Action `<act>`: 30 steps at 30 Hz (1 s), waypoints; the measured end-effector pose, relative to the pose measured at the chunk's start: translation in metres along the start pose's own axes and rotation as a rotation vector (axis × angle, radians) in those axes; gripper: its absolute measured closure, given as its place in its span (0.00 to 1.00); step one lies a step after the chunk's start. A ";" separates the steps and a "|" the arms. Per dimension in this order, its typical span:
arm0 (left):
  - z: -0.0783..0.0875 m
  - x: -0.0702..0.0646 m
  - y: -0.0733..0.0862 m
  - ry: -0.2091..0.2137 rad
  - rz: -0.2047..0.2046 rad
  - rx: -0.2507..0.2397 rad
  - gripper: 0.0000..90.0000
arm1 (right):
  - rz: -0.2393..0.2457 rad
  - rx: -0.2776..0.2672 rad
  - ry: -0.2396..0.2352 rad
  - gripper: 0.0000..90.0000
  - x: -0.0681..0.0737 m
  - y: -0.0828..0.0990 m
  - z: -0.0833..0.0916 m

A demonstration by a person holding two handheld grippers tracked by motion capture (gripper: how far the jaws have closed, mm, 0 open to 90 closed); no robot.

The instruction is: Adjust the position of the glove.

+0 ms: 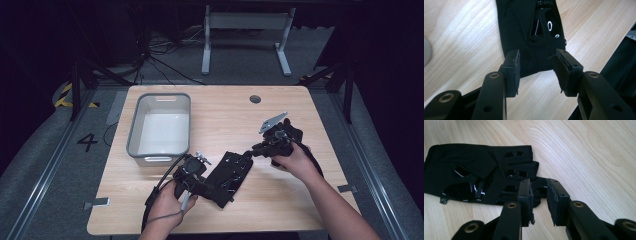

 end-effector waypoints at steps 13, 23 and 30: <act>-0.019 -0.011 0.003 0.017 -0.020 0.066 0.63 | 0.009 0.045 -0.039 0.79 0.002 -0.015 -0.040; -0.026 -0.012 0.003 0.010 -0.012 0.079 0.61 | -0.016 0.079 -0.053 0.74 -0.007 -0.013 -0.060; -0.036 -0.017 0.001 -0.012 -0.010 0.090 0.58 | -0.060 0.068 -0.105 0.91 -0.010 -0.009 -0.060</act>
Point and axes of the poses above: each handheld gripper's, and its own axes: z roughly backward along the jaws, y roughly out of its underside, x roughly to its left, the point moved 2 cm from there along -z, roughly forward along the jaws, and after that the axes turned 10 degrees about -y, right-handed, at the moved point
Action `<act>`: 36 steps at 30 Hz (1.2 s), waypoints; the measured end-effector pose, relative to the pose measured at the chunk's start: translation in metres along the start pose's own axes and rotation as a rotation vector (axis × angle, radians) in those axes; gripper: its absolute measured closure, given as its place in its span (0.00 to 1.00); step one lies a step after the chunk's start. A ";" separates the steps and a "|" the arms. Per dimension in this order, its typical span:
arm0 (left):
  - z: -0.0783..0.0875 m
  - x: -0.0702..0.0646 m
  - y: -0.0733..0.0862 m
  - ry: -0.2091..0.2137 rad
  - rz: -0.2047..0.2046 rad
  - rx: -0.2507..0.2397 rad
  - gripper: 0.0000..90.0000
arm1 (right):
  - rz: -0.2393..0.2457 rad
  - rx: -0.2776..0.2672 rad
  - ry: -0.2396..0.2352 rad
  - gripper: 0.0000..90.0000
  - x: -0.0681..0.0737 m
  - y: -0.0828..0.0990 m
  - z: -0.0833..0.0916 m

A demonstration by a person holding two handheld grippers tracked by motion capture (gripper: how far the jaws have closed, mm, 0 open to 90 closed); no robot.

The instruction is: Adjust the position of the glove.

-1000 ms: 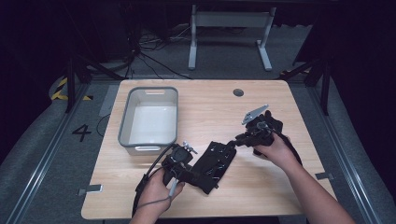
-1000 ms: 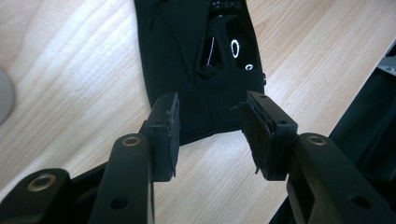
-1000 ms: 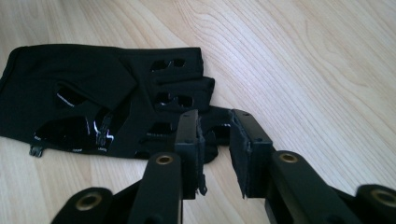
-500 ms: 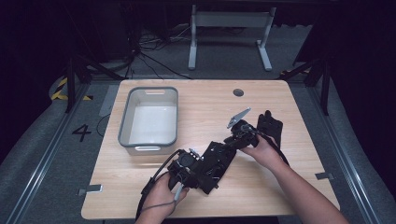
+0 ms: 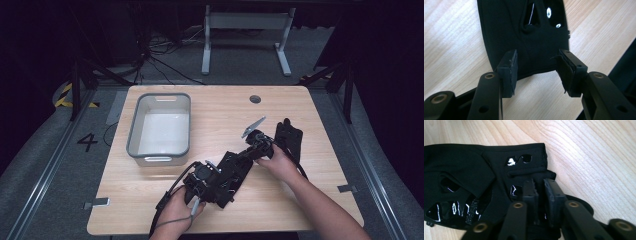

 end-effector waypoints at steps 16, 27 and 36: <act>-0.020 -0.011 -0.005 -0.084 0.001 0.041 0.66 | 0.029 0.008 0.046 0.93 0.006 -0.001 -0.002; -0.018 -0.002 -0.005 -0.033 0.015 0.025 0.94 | 0.019 0.000 0.041 0.93 0.006 0.000 0.000; 0.001 -0.005 -0.005 -0.036 -0.018 -0.005 0.95 | 0.032 -0.035 0.053 0.94 0.018 0.001 0.018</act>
Point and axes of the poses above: each handheld gripper's, and its own axes: z roughly backward along the jaws, y roughly out of its underside, x roughly to its left, the point moved 2 cm from there along -z, roughly forward along the jaws, and after that the axes turned 10 degrees about -y, right-handed, at the moved point
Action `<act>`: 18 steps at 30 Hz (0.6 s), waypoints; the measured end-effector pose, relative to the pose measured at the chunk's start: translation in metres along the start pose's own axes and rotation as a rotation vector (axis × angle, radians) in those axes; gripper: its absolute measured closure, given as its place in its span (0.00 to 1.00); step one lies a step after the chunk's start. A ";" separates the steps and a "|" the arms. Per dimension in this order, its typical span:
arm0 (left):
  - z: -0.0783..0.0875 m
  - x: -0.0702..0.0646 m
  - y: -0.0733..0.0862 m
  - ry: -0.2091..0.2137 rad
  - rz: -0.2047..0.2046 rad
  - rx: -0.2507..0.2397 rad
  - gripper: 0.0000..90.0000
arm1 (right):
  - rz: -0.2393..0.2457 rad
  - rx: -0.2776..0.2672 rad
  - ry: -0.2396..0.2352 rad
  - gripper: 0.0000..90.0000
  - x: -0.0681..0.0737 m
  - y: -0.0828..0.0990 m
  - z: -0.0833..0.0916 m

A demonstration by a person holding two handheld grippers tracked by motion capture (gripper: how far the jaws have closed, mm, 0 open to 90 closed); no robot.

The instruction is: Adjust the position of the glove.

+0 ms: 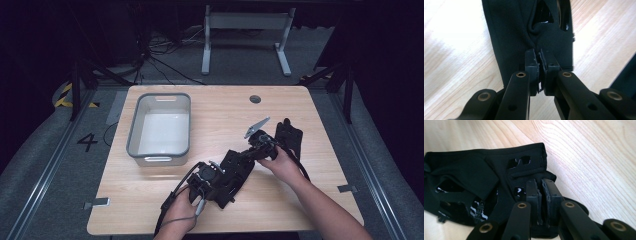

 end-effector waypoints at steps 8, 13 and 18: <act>0.012 0.004 -0.004 -0.017 -0.028 -0.023 0.95 | 0.018 -0.052 0.014 0.94 0.017 0.008 0.028; 0.020 0.007 -0.009 -0.023 -0.048 -0.032 0.95 | 0.003 -0.085 0.016 0.94 0.027 0.016 0.047; 0.022 0.008 -0.015 -0.052 -0.074 -0.032 0.95 | -0.006 -0.110 0.023 0.94 0.040 0.024 0.059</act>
Point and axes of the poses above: each handheld gripper's, and its own axes: z roughly backward along the jaws, y roughly out of its underside, x roughly to its left, the point moved 2 cm from there along -z, roughly forward along the jaws, and after that the axes turned 10 degrees about -y, right-handed, at the moved point
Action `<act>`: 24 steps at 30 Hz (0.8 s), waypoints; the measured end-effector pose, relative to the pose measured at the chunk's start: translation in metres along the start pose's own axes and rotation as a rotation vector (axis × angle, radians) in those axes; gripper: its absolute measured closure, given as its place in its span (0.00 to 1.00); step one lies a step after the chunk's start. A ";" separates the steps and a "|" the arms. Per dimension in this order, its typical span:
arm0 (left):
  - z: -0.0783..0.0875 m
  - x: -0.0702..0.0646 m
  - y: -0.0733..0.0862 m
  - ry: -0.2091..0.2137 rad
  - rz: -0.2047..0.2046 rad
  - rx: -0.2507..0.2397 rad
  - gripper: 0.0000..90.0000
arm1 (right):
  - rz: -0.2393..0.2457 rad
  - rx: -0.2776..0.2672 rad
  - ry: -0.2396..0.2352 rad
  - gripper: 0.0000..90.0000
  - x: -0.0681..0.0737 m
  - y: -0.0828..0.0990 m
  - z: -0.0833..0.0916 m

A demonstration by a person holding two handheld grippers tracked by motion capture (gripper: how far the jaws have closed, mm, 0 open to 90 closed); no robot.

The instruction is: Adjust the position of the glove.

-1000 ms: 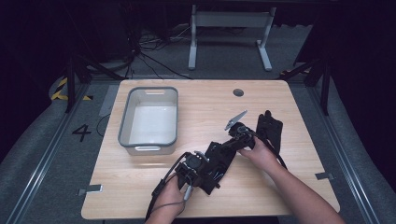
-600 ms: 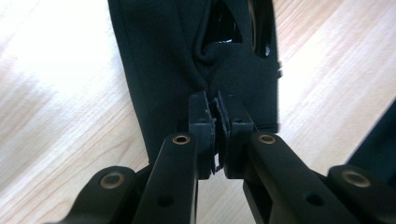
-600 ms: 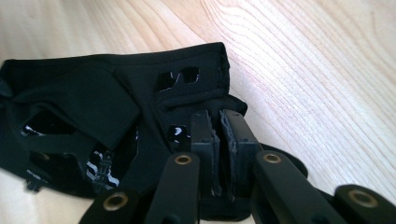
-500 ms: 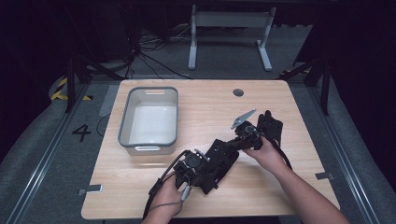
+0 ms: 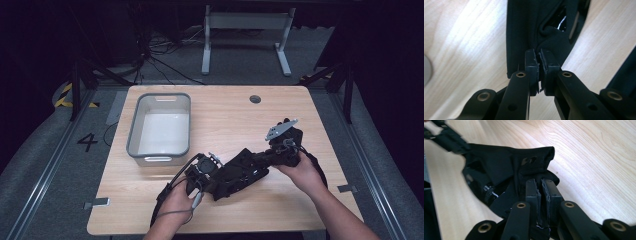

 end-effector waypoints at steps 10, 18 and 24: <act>0.006 0.003 -0.015 0.011 -0.036 -0.011 0.95 | -0.024 -0.006 0.024 0.94 0.025 0.019 0.018; -0.002 -0.008 -0.023 0.035 -0.107 0.038 0.94 | -0.062 -0.008 0.027 0.94 0.044 0.045 0.022; -0.014 -0.011 -0.026 0.048 -0.120 0.073 0.94 | -0.091 0.037 0.019 0.93 0.041 0.063 0.009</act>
Point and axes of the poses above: each handheld gripper's, and its own axes: z roughly backward along the jaws, y roughly out of its underside, x roughly to its left, the point moved 2 cm from there along -z, roughly forward along the jaws, and after that the axes turned 10 degrees about -y, right-handed, at the moved point
